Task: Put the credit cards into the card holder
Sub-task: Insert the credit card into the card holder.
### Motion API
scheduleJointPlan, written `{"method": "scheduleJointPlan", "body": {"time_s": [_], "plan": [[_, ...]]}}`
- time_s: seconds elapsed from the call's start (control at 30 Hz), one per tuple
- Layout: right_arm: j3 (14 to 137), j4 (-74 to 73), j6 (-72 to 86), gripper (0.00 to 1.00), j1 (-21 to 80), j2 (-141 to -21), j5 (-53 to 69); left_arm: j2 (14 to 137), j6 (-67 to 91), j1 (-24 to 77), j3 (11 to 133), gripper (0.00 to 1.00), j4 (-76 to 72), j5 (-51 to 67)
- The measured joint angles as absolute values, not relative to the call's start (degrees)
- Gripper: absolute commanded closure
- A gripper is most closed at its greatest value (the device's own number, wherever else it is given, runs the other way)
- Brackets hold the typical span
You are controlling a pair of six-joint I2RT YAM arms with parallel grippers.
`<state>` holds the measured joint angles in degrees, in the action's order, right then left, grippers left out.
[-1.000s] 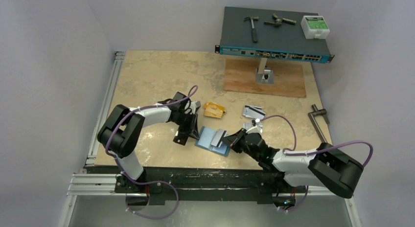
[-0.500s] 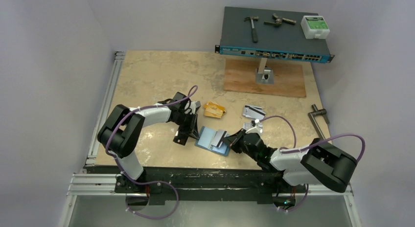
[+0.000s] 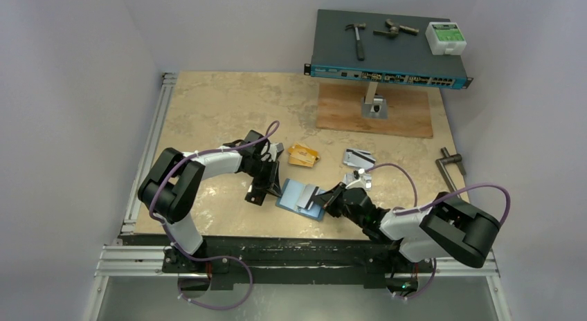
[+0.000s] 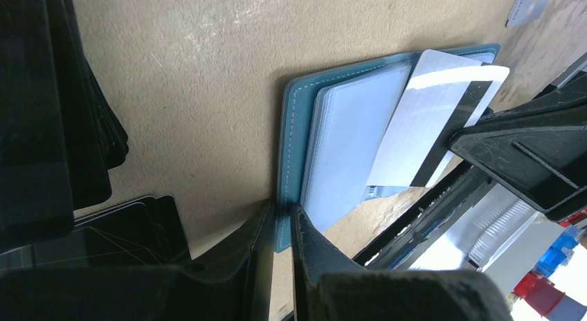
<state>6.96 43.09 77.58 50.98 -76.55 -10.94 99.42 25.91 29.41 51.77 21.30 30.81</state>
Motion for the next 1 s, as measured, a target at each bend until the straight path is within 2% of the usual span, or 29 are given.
{"method": "scheduleJointPlan", "body": {"time_s": [1.0], "plan": [[8.25,42.39,77.41,1.00,52.88,-79.11,-9.28,99.42,25.93,29.41,51.75,0.91,21.32,30.79]]}}
